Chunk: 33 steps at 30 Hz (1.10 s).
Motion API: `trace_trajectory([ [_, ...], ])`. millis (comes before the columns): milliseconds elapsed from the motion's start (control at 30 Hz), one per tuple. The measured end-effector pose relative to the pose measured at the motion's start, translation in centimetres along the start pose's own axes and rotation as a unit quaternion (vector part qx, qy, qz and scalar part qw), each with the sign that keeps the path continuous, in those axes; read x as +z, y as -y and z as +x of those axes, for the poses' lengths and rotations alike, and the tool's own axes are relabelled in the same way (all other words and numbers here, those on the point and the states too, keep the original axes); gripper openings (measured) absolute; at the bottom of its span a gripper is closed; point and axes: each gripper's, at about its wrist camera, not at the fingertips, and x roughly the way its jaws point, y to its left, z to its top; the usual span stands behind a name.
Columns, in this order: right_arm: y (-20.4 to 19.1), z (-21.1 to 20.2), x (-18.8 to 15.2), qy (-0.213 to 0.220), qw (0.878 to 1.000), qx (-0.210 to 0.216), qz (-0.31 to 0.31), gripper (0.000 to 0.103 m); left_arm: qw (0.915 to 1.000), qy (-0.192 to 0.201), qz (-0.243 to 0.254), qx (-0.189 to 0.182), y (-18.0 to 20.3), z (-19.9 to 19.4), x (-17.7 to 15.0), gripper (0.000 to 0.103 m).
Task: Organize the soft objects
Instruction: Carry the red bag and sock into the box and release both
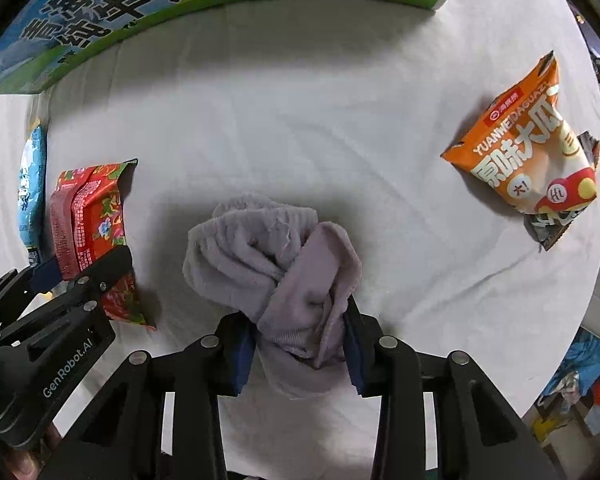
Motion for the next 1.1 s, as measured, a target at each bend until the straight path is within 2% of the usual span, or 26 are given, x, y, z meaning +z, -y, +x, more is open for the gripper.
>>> trace_trajectory([
  [67,-1.6,0.2,-0.7,0.005,1.0,0.001,0.003,0.038,1.0,0.003,0.001,0.002,0.2,-0.6,-0.1,0.042],
  [267,-2.1,-2.7,-2.4,0.026,1.0,0.013,-0.004,0.037,0.9997,0.023,0.003,-0.004,0.3,-3.9,-1.1,0.042],
  [633,-2.1,-14.5,-6.0,0.097,0.994,0.049,-0.01,0.037,0.9917,0.118,-0.003,-0.051,-0.8,-16.7,-2.2,0.042],
  [767,-2.2,-19.1,-5.7,0.125,0.99,0.055,-0.016,0.037,0.986,0.156,0.004,-0.06,-1.1,-20.9,-1.5,0.042],
  [833,-1.2,-21.9,-4.5,0.139,0.988,0.058,-0.019,0.037,0.9835,0.17,0.006,-0.062,-1.4,-22.4,-0.8,0.042],
  [933,-1.3,-24.3,-3.8,0.152,0.986,0.065,-0.023,0.037,0.9813,0.179,0.007,-0.07,-1.2,-23.7,0.4,0.042],
  [967,-0.9,-25.5,-2.5,0.153,0.986,0.066,-0.025,0.037,0.981,0.179,0.006,-0.075,-1.2,-23.9,1.0,0.042],
  [1100,-0.9,-25.6,0.8,0.162,0.984,0.074,-0.026,0.037,0.9807,0.175,0.012,-0.087,-1.6,-24.6,4.0,0.042],
])
